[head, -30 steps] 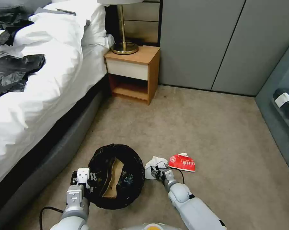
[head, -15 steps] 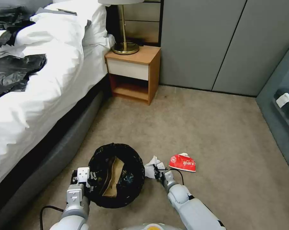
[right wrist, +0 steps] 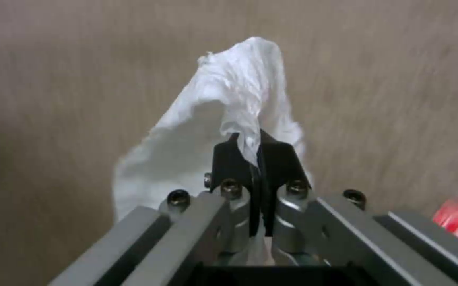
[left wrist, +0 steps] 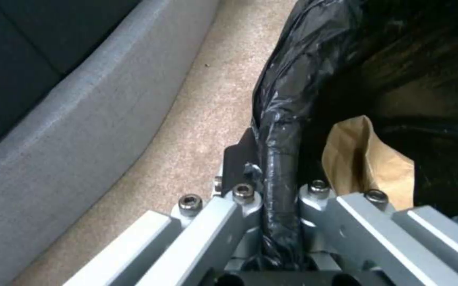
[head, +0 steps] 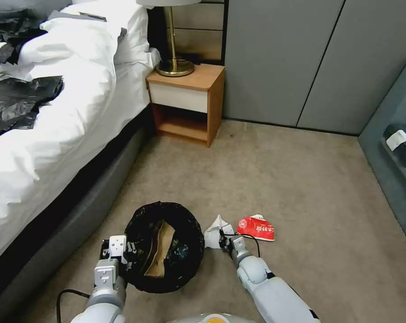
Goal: Pick up the trash bin, then pick up the garbage from the floor and place it into the trash bin.
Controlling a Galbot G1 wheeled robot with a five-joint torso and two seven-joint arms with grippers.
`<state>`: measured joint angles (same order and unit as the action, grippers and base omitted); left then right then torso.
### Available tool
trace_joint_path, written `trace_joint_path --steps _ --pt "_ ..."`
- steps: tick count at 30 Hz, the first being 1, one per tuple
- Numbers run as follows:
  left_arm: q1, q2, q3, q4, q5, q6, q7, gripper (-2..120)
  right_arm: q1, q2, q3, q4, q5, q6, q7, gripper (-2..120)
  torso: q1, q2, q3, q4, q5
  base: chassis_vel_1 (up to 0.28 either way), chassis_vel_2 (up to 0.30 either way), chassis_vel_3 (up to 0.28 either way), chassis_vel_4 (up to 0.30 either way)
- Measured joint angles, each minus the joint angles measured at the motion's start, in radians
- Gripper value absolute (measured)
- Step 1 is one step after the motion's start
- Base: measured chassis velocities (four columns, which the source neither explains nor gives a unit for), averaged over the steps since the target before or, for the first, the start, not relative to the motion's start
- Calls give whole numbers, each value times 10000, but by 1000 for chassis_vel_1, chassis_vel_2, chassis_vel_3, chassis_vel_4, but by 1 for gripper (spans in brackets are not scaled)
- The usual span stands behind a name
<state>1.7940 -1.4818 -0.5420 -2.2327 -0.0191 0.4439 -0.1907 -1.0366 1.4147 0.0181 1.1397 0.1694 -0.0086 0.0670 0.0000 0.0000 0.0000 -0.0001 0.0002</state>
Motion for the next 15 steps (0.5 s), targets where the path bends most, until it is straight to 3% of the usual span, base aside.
trace_joint_path --steps 2,6,7,13,15 --pt "5 12 -7 -1 -1 -2 0 0 -131 -68 88 491 28 96 8 0 0 0 0 0 0 0 0 0 0" --pt "23 52 0 -20 -1 -6 0 0 -702 -535 711 3432 67 1121 -123 0 0 0 0 0 0 0 0 0 0" --pt "23 52 0 -20 -1 -6 0 0 -702 -535 711 3432 67 1121 -123 0 0 0 0 0 0 0 0 0 0" --pt "-26 82 79 -21 26 -6 2 0 -1506 -885 1092 6859 -639 2749 -1509 0 0 0 0 2 -3 0 0 0 0" --pt "-28 97 82 -19 29 -5 1 0 -1671 -949 1058 7282 -746 2956 -1769 0 0 0 0 0 -2 0 0 0 0"
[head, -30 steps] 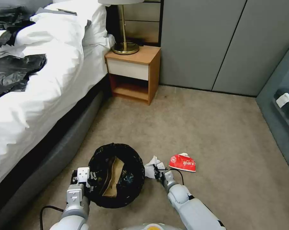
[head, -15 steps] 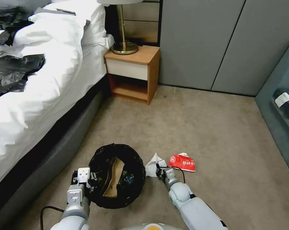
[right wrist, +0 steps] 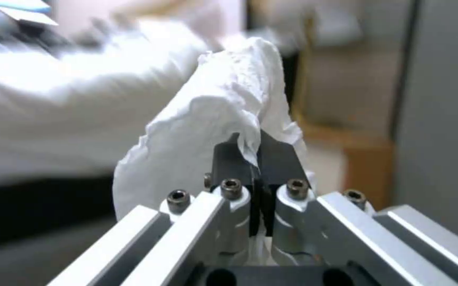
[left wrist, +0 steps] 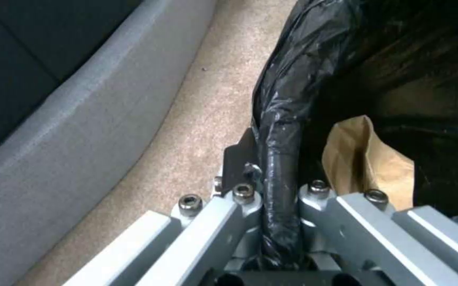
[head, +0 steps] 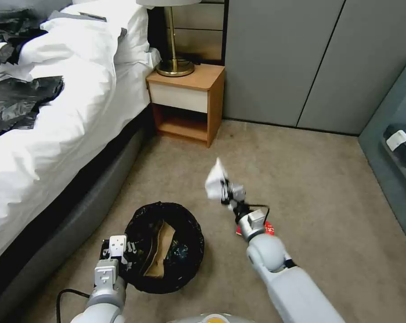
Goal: Pick up the trash bin, then pick up the garbage from the floor and place it into the trash bin.
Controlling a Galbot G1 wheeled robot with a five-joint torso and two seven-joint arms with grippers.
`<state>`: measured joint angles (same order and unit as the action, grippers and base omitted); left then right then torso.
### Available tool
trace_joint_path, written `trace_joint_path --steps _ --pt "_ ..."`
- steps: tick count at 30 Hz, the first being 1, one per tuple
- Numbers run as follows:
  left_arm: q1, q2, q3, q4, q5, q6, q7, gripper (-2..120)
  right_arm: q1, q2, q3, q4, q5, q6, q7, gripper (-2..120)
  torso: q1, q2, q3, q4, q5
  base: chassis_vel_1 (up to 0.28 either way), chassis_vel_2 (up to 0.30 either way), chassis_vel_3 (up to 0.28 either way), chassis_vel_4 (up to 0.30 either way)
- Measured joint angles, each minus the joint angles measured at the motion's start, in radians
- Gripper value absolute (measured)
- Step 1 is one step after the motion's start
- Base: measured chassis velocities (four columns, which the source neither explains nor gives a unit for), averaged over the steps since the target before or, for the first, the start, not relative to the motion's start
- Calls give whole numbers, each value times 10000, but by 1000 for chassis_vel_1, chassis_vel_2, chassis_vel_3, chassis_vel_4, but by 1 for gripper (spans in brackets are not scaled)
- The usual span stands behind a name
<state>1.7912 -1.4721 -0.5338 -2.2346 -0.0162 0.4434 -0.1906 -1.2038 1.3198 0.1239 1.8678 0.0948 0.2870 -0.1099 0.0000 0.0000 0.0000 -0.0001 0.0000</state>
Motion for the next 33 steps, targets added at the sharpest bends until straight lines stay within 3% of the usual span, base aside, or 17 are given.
trace_joint_path --steps 3,9,20,24,33 --pt "-11 21 18 20 8 10 2 0 -577 -234 -313 1263 -257 565 -694 0 0 0 0 1 1 0 0 0 0" --pt "-30 -8 28 24 20 21 2 0 -1329 -656 -948 1973 -441 826 -932 0 0 0 0 1 0 0 0 0 0" --pt "-113 -32 79 59 25 28 10 0 -2210 -1148 -2299 362 -686 1082 -809 0 0 0 0 0 0 0 0 0 0" --pt "-123 -48 96 59 29 31 13 0 -2175 -1081 -2355 31 -692 1048 -774 0 0 0 -1 6 -21 0 0 0 0" --pt "-118 -64 115 54 27 29 15 0 -2117 -972 -2395 -682 -788 961 -635 0 0 0 0 3 -19 0 0 0 0"
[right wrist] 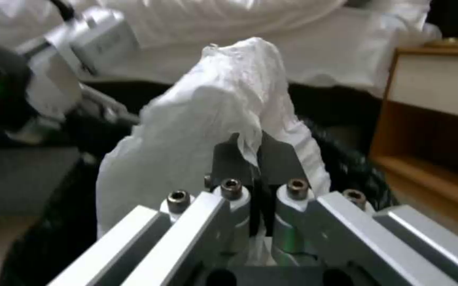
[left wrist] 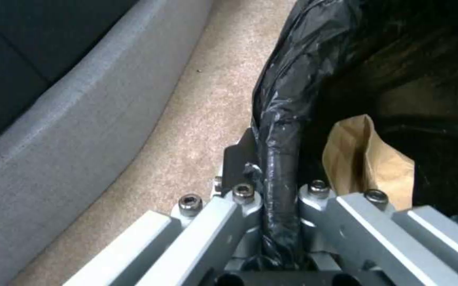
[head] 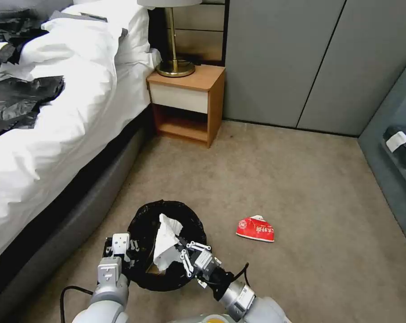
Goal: Pick up the trash bin, then pick up the garbage from the floor and place it into the trash bin.
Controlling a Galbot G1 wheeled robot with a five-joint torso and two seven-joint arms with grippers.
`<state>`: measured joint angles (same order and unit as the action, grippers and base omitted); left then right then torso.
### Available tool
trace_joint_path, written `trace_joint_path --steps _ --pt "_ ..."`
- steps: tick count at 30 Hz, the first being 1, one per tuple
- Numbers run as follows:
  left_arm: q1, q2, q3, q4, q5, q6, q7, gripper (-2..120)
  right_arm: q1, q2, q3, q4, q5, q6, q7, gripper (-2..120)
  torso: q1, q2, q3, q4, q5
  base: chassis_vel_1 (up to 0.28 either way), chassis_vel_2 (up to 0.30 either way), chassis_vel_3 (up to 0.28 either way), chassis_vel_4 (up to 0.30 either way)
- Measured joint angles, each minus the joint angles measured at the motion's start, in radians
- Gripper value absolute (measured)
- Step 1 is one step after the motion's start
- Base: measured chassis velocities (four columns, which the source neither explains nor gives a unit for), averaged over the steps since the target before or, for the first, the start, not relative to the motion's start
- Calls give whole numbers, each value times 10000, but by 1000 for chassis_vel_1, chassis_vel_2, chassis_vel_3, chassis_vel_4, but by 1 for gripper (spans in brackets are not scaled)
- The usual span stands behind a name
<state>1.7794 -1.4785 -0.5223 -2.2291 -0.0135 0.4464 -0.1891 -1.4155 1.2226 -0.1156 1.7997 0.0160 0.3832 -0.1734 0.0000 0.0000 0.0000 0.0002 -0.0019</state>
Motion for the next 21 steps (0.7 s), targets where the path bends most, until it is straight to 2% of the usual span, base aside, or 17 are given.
trace_joint_path --steps 2,3,6,7,8,10,15,17,18,20,21 --pt "16 -12 16 -11 2 -10 3 0 83 79 -2 -141 -24 -84 26 10 0 0 0 -3 6 0 0 0 0" --pt "16 -12 16 -11 2 -10 3 0 83 79 -2 -141 -24 -84 26 10 0 0 0 -3 6 0 0 0 0" --pt "40 -15 21 -39 10 -18 3 0 224 93 -12 -128 55 -317 116 24 1 0 1 -4 40 0 0 0 0" --pt "40 -15 21 -39 10 -18 3 0 224 93 -12 -128 55 -317 116 24 1 0 1 -4 40 0 0 0 0" --pt "50 -13 23 -65 17 -20 2 0 290 18 -151 -60 123 -440 151 28 0 0 1 -2 44 0 0 0 0" --pt "70 -14 34 -96 27 -24 4 0 390 -176 -400 122 287 -708 241 40 0 0 1 0 41 0 0 0 0" --pt "90 -2 38 -99 46 -28 6 0 438 -375 -515 273 411 -905 311 48 0 0 1 -5 43 0 0 0 0" --pt "98 11 58 -99 69 -32 7 0 465 -606 -525 369 509 -1058 357 63 0 0 1 -5 30 0 0 0 0" --pt "98 11 58 -99 69 -32 7 0 465 -606 -525 369 509 -1058 357 63 0 0 1 -5 30 0 0 0 0" --pt "89 29 68 -121 82 -29 8 0 501 -876 -500 489 644 -1198 394 75 0 -1 1 -5 27 0 0 0 0" --pt "89 29 68 -121 82 -29 8 0 501 -876 -500 489 644 -1198 394 75 0 -1 1 -5 27 0 0 0 0"
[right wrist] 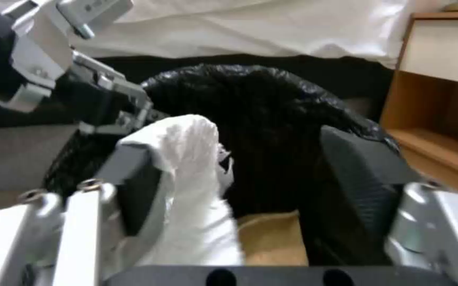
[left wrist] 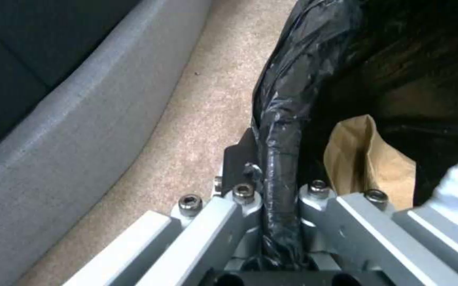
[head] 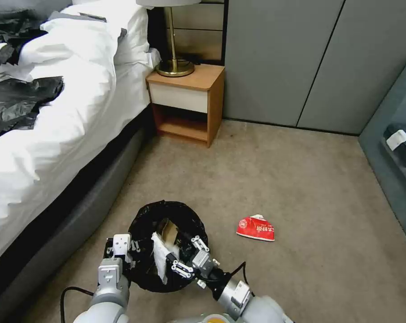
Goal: Pick up the trash bin, then pick up the garbage from the floor and place it into the trash bin.
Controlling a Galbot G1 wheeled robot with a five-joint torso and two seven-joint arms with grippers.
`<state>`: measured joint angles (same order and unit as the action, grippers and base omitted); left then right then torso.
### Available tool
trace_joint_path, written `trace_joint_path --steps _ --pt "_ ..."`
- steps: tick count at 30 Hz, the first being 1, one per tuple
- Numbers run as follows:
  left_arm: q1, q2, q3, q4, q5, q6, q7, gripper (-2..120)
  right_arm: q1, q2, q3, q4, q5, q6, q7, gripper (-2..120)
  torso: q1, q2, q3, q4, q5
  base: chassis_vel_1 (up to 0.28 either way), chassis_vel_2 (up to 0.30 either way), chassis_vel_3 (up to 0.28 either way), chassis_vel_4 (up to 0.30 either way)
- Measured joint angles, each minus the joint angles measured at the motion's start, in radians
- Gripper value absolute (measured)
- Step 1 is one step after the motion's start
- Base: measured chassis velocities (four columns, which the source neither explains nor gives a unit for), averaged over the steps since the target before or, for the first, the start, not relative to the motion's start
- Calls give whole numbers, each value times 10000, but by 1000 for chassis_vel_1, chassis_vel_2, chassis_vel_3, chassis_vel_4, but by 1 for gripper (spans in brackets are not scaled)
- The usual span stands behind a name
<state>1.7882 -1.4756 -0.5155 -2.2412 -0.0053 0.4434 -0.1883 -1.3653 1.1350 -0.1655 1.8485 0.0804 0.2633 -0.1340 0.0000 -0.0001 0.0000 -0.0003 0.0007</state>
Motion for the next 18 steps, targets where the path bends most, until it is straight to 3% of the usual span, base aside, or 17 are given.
trace_joint_path --steps 5,12,18 --pt "-2 23 -1 -22 1 25 0 0 48 -564 14 166 168 -122 -143 96 0 0 0 1 -6 0 0 0 0" --pt "-22 34 -13 -58 -1 60 1 0 43 -1106 94 444 487 -327 -267 100 0 0 0 2 -6 0 0 0 0" --pt "3 36 19 -121 -2 70 0 0 142 -1607 97 1144 981 -1700 658 100 0 1 0 3 -7 0 0 0 0"
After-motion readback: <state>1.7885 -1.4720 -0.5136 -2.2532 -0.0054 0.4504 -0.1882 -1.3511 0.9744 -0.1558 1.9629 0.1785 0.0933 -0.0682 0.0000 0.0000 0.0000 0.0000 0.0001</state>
